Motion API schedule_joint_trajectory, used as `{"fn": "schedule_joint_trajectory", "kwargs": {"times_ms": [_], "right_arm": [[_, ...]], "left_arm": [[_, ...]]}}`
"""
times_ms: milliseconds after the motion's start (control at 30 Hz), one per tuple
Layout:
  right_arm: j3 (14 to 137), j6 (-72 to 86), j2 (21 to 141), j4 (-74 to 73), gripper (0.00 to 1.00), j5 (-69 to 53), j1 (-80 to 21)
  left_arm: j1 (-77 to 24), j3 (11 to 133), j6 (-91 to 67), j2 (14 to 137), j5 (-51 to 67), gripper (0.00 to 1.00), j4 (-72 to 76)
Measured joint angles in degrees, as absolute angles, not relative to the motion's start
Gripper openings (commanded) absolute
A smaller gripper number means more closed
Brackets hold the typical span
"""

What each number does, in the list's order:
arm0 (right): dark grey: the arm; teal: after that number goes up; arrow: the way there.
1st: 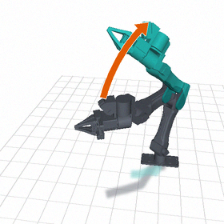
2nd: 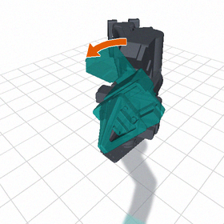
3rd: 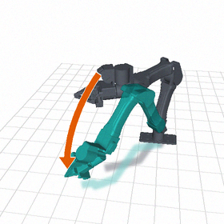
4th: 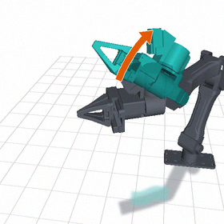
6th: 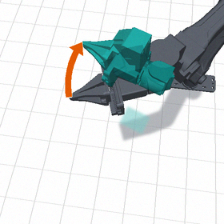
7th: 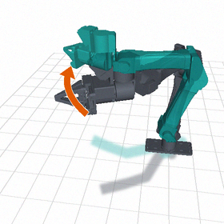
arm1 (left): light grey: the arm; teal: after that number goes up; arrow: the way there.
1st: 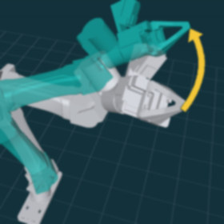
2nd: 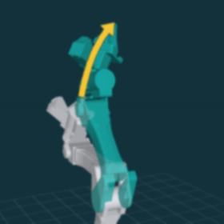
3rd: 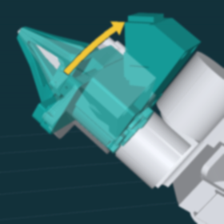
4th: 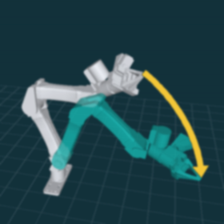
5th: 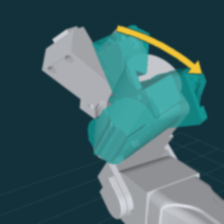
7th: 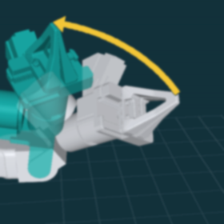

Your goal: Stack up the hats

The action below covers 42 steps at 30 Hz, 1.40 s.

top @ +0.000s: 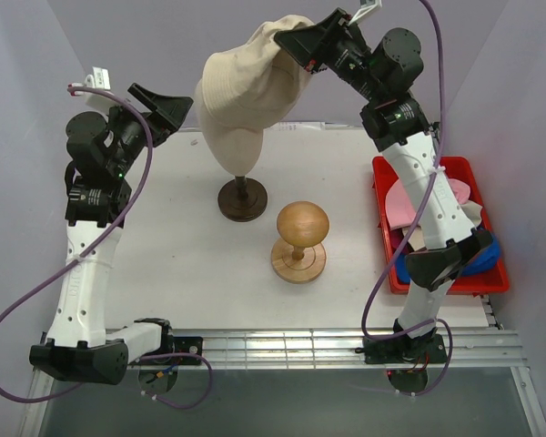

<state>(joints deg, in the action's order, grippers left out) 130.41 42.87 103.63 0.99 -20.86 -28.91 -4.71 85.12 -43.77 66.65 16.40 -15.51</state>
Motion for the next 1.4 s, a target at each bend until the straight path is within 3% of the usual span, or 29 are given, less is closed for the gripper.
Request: {"fn": "schedule_joint_trajectory", "kwargs": {"times_ms": [1000,1233,1400], "right_arm": [[130.5,40.6,106.5,0.1,0.08,-19.1,-33.3],[130.5,38.2,107.1,0.1,0.08,-17.3,-35.8],[130.5,36.9,107.1,0.0,0.08,-16.4,-36.5]], "left_arm": [[-4.6,84.9,-45.8,68.6,26.7,0.84,-6.2],[-4.2,84.8,-46.1,69.5,25.9,0.62,-5.8],[-4.0,84.8,-45.6,70.0,24.8,0.38,-5.6]]}}
